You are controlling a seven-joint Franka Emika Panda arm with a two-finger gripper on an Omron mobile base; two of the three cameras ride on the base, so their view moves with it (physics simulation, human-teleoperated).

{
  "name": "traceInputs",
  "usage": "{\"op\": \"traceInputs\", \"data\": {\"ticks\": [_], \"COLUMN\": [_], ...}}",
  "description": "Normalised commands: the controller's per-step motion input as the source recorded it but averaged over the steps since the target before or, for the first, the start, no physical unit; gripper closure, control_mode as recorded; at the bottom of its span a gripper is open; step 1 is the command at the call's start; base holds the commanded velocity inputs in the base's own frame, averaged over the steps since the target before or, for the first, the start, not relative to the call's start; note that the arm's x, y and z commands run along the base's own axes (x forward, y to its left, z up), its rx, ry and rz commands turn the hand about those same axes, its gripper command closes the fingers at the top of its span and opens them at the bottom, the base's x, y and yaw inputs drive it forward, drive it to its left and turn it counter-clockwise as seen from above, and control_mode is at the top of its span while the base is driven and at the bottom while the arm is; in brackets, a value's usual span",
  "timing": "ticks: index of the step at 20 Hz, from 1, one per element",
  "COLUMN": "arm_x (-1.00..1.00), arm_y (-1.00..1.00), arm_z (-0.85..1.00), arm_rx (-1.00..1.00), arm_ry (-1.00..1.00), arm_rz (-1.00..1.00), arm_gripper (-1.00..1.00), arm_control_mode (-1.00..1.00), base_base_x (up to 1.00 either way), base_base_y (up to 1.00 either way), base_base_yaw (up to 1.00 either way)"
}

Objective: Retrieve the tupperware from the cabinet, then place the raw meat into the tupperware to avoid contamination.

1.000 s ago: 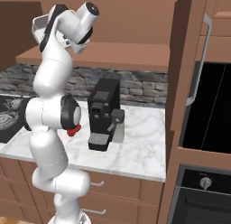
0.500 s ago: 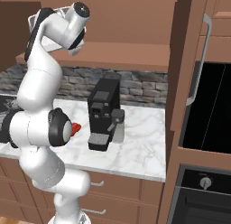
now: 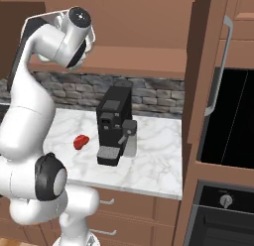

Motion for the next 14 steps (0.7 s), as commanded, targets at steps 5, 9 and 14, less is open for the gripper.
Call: {"op": "traceInputs", "data": {"ticks": [5,9,14], "arm_x": [-1.0,-1.0,-1.0], "arm_y": [-0.26,-0.23,-0.16], "arm_z": [0.0,-0.01,-0.07], "arm_rx": [0.04,0.03,0.01], "arm_ry": [0.06,0.1,0.1], "arm_rz": [-0.03,-0.01,-0.01], "arm_gripper": [1.0,1.0,1.0], "arm_control_mode": [-1.0,-1.0,-1.0], "base_base_x": [0.0,0.0,0.0], "base_base_y": [0.0,0.0,0.0], "base_base_yaw": [0.0,0.0,0.0]}}
